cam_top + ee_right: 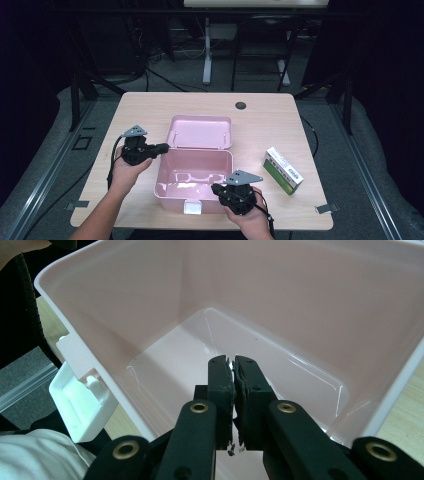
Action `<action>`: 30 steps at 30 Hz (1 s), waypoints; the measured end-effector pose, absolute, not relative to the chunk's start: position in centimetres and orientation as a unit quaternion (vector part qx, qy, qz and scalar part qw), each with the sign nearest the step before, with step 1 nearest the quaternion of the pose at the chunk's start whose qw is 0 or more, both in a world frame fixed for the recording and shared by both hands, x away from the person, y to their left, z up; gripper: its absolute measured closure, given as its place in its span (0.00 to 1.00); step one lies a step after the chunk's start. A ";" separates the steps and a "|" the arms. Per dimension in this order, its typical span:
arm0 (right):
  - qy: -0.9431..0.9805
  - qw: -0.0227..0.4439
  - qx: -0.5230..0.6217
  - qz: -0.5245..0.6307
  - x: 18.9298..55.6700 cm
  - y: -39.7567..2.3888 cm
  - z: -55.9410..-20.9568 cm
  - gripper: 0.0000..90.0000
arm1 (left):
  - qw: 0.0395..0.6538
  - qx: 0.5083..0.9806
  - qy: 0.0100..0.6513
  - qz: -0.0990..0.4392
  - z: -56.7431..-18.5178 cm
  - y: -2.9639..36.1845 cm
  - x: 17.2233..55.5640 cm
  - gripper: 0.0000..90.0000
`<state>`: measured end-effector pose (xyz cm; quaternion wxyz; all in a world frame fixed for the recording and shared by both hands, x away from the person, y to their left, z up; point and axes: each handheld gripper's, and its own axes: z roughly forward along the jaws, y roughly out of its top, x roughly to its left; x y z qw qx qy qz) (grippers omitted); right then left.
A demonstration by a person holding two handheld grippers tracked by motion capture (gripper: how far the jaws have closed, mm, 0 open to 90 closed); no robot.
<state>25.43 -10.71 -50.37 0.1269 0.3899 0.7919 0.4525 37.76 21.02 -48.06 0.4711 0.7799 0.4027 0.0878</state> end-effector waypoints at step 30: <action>0.719 0.173 0.432 0.516 26.4 -16.4 -47.5 0.60 | 0.471 0.776 0.409 0.092 -46.6 23.1 36.9 0.58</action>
